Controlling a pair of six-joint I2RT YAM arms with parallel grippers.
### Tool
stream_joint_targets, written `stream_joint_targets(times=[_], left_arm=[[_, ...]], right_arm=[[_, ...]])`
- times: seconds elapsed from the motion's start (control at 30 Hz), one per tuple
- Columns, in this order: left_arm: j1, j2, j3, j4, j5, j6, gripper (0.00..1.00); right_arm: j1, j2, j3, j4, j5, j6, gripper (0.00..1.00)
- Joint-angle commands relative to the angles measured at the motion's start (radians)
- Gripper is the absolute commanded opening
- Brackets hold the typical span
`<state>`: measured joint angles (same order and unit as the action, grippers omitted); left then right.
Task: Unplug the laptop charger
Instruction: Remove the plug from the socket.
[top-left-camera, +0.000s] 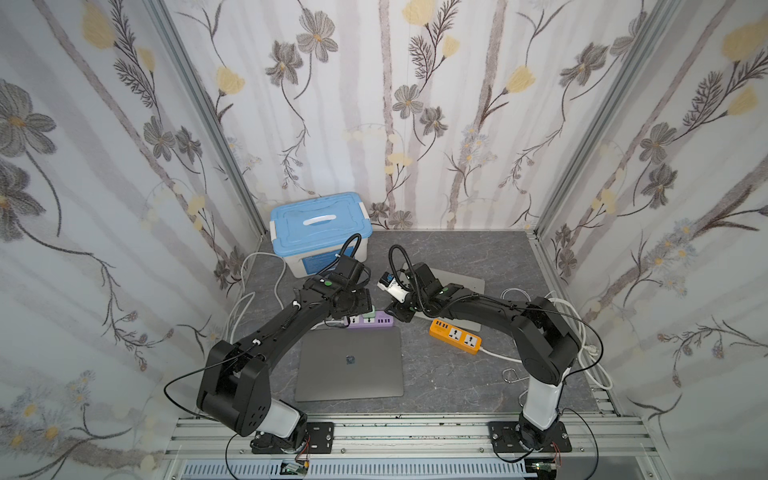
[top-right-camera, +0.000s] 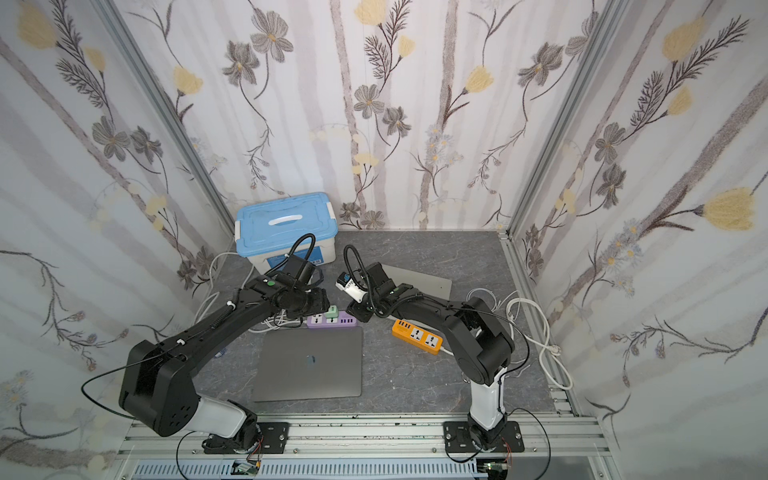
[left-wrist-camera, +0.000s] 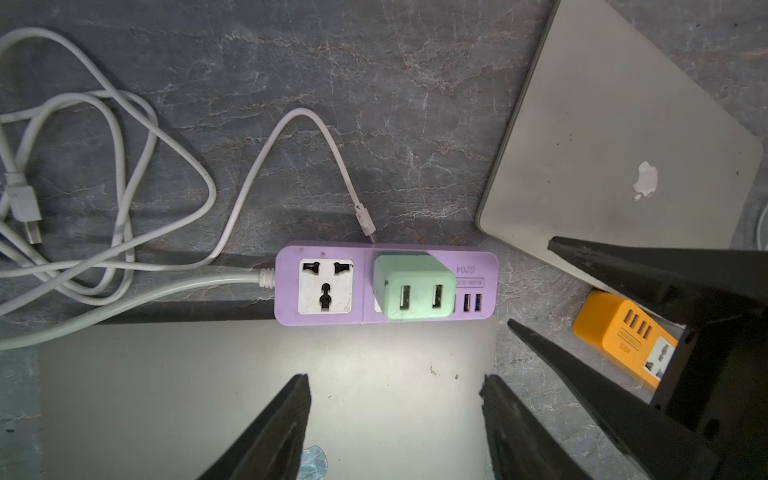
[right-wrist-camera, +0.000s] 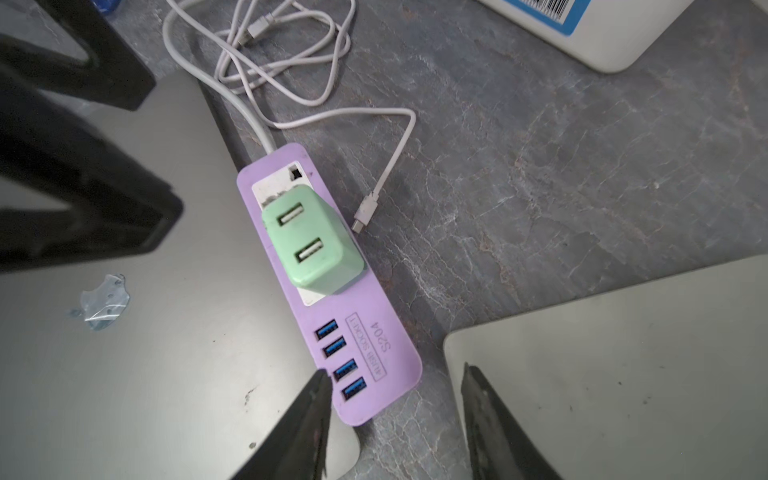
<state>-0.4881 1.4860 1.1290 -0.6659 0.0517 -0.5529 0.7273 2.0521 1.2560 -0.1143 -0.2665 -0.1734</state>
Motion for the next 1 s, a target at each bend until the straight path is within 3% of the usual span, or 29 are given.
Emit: stream_joint_targets(times=[0.0, 0.67, 0.97], left_arm=[[-0.018, 0.032, -0.003, 0.047, -0.042, -0.037, 0.69], [-0.055, 0.177, 0.013, 0.124, -0.127, -0.074, 0.67], [-0.056, 0.208, 0.041, 0.117, -0.141, -0.068, 0.58]], right_arm=[[0.005, 0.022, 0.0, -0.009, 0.05, 0.049, 0.52], [0.003, 0.1, 0.003, -0.03, 0.066, 0.123, 0.53], [-0.002, 0.09, -0.006, -0.025, 0.055, 0.123, 0.53]])
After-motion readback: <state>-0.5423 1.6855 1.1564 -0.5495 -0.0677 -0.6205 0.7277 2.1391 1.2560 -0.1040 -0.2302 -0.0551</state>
